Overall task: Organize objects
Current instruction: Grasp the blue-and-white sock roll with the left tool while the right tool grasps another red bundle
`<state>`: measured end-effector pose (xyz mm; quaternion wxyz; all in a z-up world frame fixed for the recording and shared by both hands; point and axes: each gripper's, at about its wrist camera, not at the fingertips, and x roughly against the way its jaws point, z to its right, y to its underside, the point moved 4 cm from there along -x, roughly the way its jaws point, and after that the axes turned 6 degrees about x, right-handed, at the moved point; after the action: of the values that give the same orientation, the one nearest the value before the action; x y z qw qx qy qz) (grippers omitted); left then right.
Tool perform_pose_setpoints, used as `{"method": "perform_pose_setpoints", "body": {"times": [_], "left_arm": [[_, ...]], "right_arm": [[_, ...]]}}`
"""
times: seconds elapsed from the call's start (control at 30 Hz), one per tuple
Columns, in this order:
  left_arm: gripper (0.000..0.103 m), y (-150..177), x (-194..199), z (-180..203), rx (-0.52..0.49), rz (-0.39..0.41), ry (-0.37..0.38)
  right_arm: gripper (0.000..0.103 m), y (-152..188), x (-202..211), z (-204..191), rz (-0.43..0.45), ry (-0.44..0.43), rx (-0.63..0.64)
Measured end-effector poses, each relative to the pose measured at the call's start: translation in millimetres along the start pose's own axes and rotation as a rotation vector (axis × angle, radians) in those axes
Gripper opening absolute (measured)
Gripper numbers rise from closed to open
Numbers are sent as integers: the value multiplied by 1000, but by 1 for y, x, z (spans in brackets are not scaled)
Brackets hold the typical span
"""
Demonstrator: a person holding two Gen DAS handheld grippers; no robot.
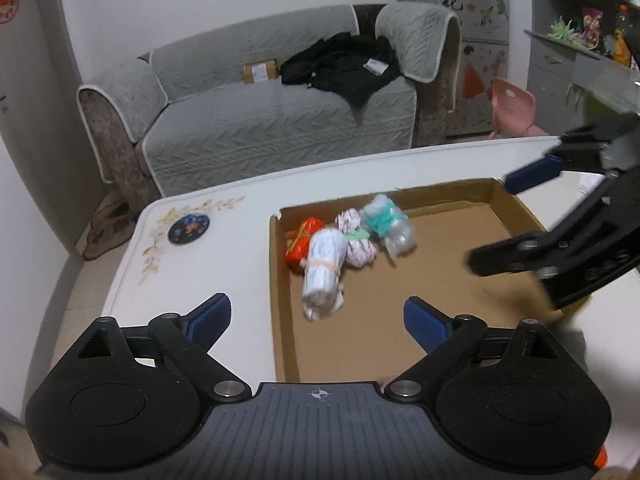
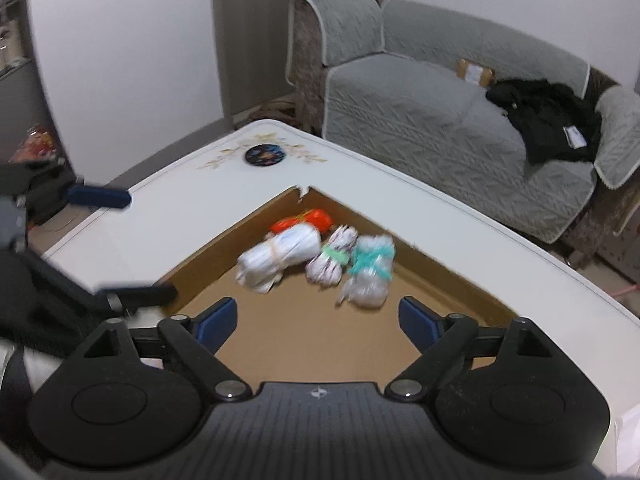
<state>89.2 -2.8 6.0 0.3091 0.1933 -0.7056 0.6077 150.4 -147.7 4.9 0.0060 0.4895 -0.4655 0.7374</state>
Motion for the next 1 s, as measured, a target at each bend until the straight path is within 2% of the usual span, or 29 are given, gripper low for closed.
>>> {"method": "perform_pose_setpoints", "body": {"times": [0.13, 0.3, 0.47, 0.63, 0.8, 0.87, 0.97, 1.0], "left_arm": [[98, 37, 19, -7, 11, 3, 16], [98, 88, 16, -16, 55, -50, 9], [98, 119, 14, -13, 42, -58, 21], [97, 135, 4, -11, 4, -85, 15], [96, 136, -11, -11, -5, -97, 26], [91, 137, -15, -9, -11, -106, 38], [80, 138, -21, -6, -10, -119, 70], [79, 139, -23, -6, -10, -125, 78]], "right_arm": [[88, 45, 28, -18, 24, 18, 25], [89, 113, 48, -37, 13, 55, -9], [89, 157, 59, -61, 29, 2, -68], [86, 172, 52, -88, 29, -56, -36], [69, 178, 35, -104, -14, -65, 28], [59, 180, 31, -103, -29, -58, 29], [57, 183, 31, -99, -28, -66, 14], [53, 183, 32, -97, -25, -67, 7]]}}
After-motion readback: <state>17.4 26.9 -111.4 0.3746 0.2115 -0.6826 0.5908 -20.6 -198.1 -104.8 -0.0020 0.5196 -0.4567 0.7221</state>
